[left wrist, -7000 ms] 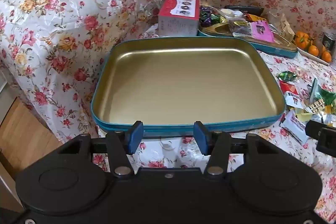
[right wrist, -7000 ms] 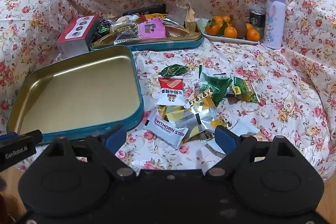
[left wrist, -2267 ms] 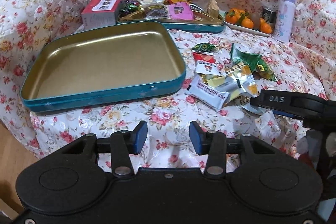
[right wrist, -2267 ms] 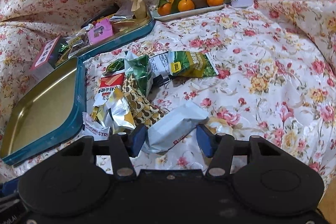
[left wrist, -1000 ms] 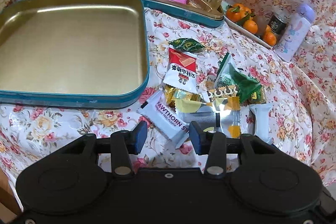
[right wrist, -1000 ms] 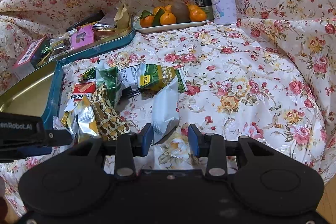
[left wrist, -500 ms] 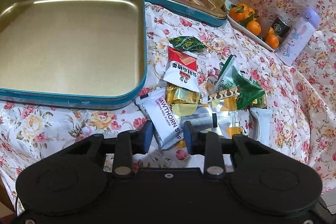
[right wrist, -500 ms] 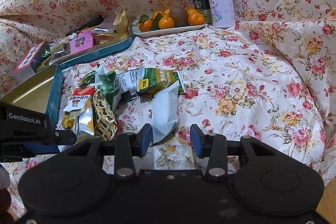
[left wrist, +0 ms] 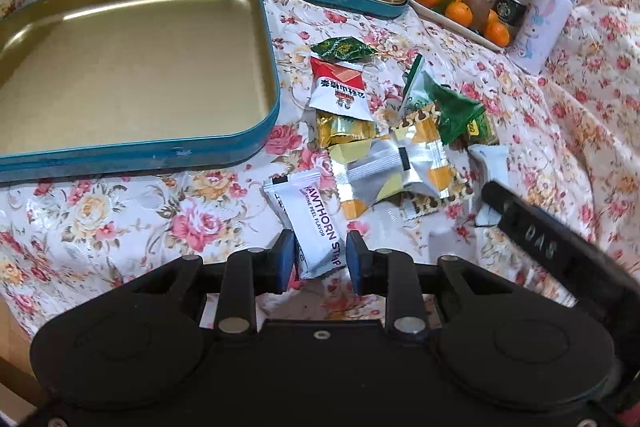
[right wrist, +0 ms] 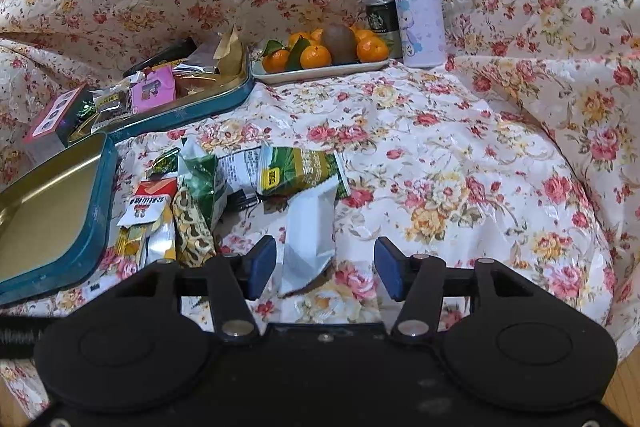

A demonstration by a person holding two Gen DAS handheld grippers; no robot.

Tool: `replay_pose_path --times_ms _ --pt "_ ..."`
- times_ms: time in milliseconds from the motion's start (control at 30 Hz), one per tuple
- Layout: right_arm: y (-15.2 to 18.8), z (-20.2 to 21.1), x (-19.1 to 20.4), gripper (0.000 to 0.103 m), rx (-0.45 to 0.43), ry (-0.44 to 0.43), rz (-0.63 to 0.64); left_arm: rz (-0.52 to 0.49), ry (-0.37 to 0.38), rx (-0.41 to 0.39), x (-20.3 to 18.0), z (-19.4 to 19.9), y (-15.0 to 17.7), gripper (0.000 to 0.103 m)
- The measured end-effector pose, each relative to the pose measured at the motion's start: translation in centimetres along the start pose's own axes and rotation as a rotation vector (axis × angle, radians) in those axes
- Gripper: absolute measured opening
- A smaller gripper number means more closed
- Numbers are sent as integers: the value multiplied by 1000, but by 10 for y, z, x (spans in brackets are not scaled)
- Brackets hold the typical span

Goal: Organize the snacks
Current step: 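Move the right tool toward the white snack bar while the left tool approaches the hawthorn strip, then grasp the white bar with the right tool while the left tool grasps the hawthorn strip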

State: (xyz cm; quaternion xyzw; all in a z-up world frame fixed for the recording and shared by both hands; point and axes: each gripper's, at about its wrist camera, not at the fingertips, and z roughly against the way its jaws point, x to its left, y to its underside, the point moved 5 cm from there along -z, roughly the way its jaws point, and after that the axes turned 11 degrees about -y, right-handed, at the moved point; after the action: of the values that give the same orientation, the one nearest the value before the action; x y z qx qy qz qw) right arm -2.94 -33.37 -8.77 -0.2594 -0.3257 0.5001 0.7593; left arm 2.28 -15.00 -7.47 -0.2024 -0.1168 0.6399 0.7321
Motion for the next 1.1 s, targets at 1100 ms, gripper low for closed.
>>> replay_pose_path --times_ms 1100 --pt "-4 -35 6 72 74 -8 69 -43 -56 -12 -15 -13 -9 52"
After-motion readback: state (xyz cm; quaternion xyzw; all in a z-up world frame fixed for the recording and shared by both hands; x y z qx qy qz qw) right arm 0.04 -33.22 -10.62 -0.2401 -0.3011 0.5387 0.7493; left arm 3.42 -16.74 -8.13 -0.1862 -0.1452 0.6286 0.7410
